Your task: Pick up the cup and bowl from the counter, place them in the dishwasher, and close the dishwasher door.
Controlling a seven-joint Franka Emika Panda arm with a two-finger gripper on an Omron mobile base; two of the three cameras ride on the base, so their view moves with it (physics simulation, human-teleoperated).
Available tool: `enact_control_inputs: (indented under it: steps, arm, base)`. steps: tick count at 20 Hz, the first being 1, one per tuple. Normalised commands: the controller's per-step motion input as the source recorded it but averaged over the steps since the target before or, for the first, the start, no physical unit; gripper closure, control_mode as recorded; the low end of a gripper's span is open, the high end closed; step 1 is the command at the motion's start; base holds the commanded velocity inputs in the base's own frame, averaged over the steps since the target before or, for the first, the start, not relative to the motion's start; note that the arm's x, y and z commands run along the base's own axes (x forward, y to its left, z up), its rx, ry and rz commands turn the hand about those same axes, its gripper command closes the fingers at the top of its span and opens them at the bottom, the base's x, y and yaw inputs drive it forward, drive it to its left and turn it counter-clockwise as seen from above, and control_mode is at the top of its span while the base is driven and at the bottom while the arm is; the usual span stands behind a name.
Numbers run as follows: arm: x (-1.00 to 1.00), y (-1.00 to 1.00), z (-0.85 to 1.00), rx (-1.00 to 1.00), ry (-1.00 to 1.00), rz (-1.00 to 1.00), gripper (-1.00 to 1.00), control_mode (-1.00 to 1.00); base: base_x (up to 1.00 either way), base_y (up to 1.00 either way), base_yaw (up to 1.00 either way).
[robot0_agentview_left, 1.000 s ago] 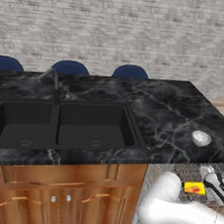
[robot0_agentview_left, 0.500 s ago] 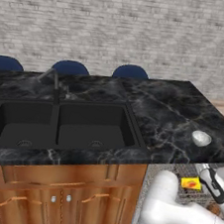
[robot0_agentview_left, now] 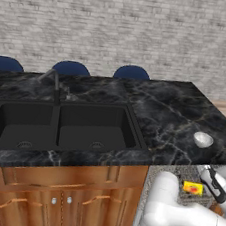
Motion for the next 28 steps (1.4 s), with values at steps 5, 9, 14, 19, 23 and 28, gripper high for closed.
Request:
enact_control_inputs:
  steps: [5, 9, 14, 19, 23, 28]
  arm:
    - [-0.60, -0.26, -0.62, 0.00, 0.00, 0.00, -1.00, -1.00]
    - [-0.38, -0.25, -0.32, 0.00, 0.00, 0.00, -1.00, -1.00]
    - [-0.31, -0.07, 0.52, 0.03, -0.05, 0.00, -1.00, -1.00]
    - [-0.28, 0.00, 0.56, 0.03, -0.01, 0.00, -1.00, -1.00]
    - [-0.17, 0.00, 0.56, 0.03, 0.00, 0.00, -1.00, -1.00]
    - [-0.16, 0.00, 0.61, 0.07, 0.00, 0.00, -1.00, -1.00]
  base:
    - [0.00, 0.00, 0.00]
    - [0.00, 0.00, 0.00]
    - [0.00, 0.00, 0.00]
    - [0.00, 0.00, 0.00]
    - [0.00, 0.00, 0.00]
    - [0.00, 0.00, 0.00]
